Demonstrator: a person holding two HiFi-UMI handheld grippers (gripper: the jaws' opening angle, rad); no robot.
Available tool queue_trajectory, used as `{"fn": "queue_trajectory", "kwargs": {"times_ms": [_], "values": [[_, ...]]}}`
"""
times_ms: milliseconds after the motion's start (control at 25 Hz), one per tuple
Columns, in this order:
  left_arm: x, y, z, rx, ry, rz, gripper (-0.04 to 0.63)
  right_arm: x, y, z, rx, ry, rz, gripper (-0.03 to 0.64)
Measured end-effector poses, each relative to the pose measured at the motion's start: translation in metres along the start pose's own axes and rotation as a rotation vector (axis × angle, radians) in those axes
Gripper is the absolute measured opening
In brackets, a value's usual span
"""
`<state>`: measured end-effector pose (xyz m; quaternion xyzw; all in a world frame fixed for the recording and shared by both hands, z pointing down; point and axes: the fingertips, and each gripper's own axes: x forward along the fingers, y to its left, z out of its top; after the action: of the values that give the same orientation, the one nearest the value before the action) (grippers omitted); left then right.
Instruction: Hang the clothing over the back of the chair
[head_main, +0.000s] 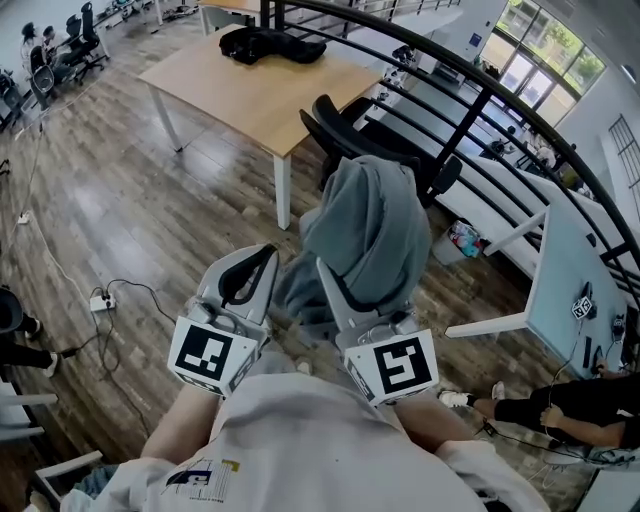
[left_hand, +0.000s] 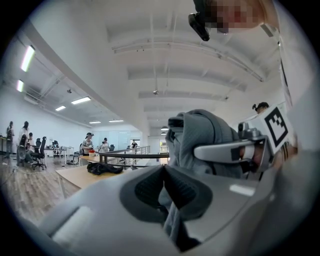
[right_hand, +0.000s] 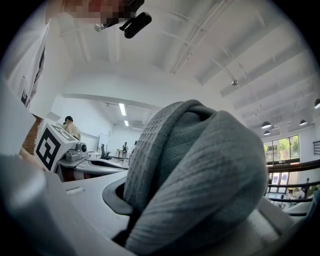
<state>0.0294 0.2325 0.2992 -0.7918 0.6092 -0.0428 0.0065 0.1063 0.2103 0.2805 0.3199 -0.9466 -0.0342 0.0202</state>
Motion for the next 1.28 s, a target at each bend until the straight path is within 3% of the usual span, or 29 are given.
{"fn": "queue_trajectory", "kwargs": {"times_ms": [600, 1280], "values": [[0.040, 0.049, -0.018, -0.022, -0.006, -0.008, 0.000, 0.060, -0.019, -0.010, -0.025, 0.004, -0.009, 0.167], [0.176, 0.187, 0.001, -0.033, -0.037, -0.087, 0.000, 0.227, -0.084, 0.011, -0.045, 0.003, -0.077, 0.170]]}}
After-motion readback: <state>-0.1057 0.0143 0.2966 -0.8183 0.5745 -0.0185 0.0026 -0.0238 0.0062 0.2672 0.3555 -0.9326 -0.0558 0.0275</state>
